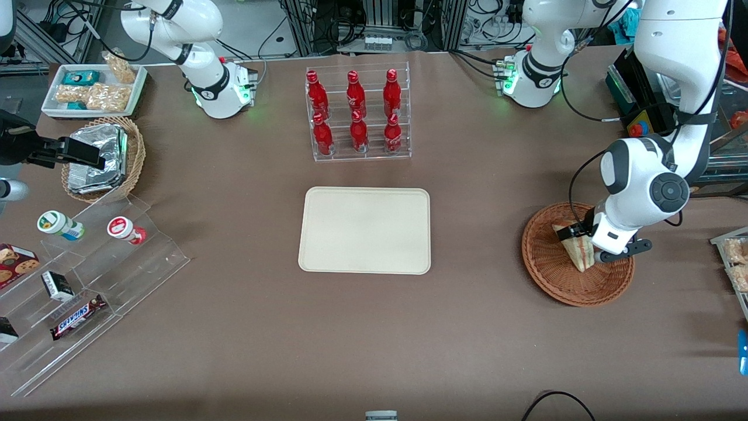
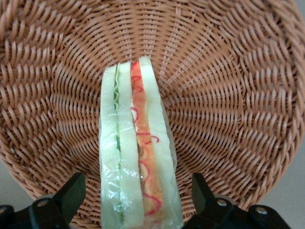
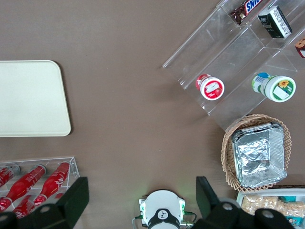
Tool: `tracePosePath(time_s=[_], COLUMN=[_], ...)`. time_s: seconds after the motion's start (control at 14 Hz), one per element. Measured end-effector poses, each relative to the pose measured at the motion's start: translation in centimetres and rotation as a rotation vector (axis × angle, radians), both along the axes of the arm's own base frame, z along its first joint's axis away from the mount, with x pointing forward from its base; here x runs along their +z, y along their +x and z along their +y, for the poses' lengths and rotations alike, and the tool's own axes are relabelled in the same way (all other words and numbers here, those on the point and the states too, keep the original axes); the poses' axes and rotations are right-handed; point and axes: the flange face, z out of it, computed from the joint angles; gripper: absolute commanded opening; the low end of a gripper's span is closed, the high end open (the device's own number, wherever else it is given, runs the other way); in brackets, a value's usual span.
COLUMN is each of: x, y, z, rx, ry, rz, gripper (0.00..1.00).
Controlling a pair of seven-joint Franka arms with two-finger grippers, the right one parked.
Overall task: Place sandwich from basket to tray
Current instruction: 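Close the left gripper on the wrapped sandwich and lift it, then carry the sandwich with the left gripper over the cream tray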
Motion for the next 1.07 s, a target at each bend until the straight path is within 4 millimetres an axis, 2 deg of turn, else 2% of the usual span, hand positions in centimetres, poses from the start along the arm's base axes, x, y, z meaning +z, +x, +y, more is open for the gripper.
tracePosePath(time_s=[0.07,0.29,0.79,0.93,1.07], x=[-0.2,-0.4,0.0,1.1,3.5], y=[-0.1,-0.3,-0.1,0.0,0.1], z=[0.0,0.0,0.0,-0.2,-1.5], rx=[0.0,0.0,0.0,-0.004,-0.026], ry=[0.0,0.0,0.0,-0.001,-0.001], rz=[-0.004,-0.001,-0.001,0.027,0.061], gripper=[0.41,0.17,0.14,0.14,0.15])
